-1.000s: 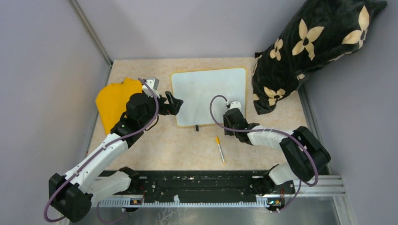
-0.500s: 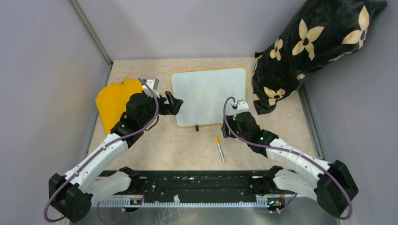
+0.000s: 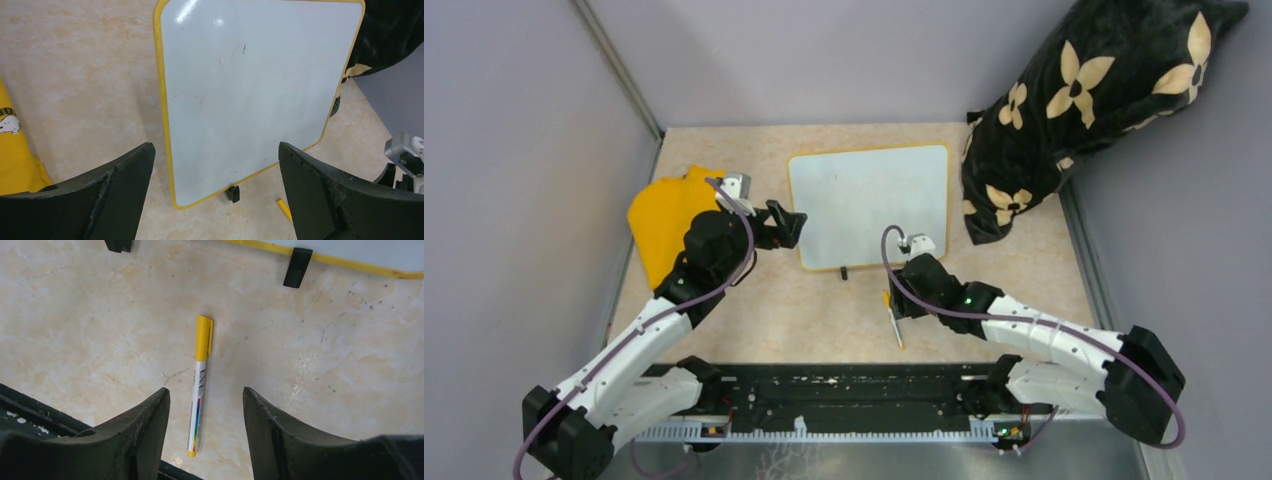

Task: Write a sentence on the whiteboard
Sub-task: Pick up the whiteboard marker at the center of the board.

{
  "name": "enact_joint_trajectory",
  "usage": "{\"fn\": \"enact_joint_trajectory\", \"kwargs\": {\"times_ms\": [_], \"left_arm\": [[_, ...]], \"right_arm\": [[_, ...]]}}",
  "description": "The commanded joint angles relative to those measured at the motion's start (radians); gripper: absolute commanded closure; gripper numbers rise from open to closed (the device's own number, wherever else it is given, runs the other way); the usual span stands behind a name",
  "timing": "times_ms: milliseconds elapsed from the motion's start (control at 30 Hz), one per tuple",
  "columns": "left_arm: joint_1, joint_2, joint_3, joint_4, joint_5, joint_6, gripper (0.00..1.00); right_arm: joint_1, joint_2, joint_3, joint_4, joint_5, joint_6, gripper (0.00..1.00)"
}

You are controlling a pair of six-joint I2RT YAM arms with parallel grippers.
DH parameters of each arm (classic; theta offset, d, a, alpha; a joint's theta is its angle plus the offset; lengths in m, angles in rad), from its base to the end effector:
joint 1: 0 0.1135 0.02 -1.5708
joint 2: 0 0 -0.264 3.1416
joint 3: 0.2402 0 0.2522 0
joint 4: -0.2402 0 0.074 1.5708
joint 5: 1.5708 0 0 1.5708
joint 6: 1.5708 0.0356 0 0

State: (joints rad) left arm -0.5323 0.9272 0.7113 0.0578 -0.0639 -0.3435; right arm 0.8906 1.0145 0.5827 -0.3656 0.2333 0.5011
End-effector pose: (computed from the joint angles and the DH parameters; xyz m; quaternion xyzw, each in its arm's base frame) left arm 0.1923 -0.1106 0.3136 0.0510 0.7589 -0.2531 0.5978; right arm 0.1347 0.1535 0.2119 -0.1349 0.9110 0.1574 0.3566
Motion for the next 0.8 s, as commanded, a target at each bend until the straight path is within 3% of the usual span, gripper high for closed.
{"fn": "enact_joint_trajectory", "kwargs": {"times_ms": [0,767], "left_arm": [[-0.002,-0.051,-0.045,0.087,-0.058,-0.033,0.01],[-0.002,-0.042,-0.018,0.063,0.031,0.000,0.01]], "right_arm": [[0.016,0.064,-0.006,0.054,-0.021,0.052,0.46],[0.056,0.378,0.088,-0.009,-0.029,0.043,0.49]]}}
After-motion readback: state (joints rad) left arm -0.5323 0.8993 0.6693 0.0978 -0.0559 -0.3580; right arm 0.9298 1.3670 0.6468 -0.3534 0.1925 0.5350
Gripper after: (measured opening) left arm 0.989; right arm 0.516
